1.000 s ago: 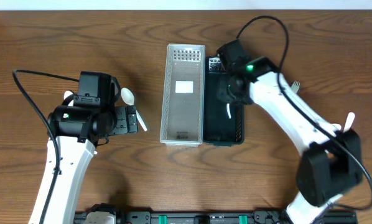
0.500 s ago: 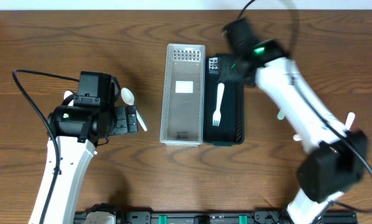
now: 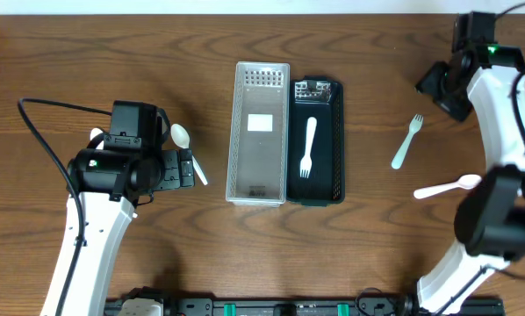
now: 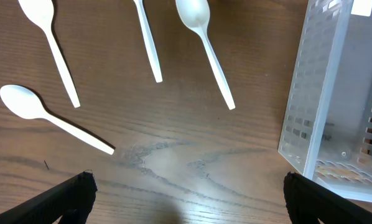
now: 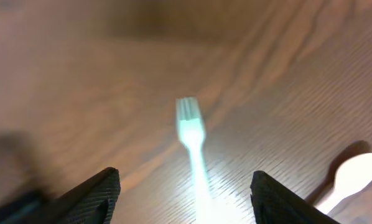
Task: Pack container
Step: 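Lower the right gripper onto the second white fork and grasp it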
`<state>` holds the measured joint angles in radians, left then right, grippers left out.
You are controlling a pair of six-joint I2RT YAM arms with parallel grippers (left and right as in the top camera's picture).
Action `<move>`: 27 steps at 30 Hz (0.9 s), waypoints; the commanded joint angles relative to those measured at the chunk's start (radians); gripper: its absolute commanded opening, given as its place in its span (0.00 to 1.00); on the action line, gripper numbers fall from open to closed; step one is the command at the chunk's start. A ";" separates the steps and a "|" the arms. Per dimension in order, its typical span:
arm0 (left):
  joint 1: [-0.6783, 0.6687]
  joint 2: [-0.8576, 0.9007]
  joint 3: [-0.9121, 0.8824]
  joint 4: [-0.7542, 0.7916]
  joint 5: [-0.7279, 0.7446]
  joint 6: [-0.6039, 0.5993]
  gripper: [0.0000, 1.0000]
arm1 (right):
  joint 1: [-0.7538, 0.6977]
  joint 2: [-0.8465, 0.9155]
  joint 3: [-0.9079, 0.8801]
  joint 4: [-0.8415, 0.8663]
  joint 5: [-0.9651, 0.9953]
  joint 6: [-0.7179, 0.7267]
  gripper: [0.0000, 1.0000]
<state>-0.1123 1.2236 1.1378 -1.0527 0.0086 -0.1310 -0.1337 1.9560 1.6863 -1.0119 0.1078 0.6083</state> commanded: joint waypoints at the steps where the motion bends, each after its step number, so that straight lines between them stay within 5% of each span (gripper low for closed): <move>1: -0.002 0.005 0.012 -0.002 0.003 -0.002 0.98 | -0.021 0.097 -0.013 -0.015 -0.045 -0.049 0.73; 27: -0.002 0.005 0.012 0.000 0.003 -0.002 0.98 | -0.020 0.271 -0.013 0.089 -0.068 -0.172 0.77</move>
<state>-0.1123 1.2236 1.1378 -1.0508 0.0090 -0.1307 -0.1547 2.2150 1.6730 -0.9245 0.0399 0.4801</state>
